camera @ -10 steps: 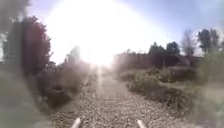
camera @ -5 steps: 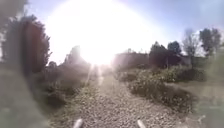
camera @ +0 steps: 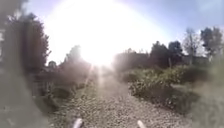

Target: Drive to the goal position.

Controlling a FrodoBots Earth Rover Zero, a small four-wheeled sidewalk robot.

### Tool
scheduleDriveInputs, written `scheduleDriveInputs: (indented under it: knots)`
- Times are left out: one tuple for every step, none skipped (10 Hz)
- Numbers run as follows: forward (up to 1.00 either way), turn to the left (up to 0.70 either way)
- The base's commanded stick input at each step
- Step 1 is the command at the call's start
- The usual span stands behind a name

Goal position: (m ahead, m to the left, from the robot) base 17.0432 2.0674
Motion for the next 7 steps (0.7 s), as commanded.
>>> scheduleDriveInputs:
  knots:
    - [0.50, 0.00]
    - [0.50, 0.00]
    - [0.50, 0.00]
    - [0.50, 0.00]
    - [0.50, 0.00]
    - [0.50, 0.00]
    - [0.50, 0.00]
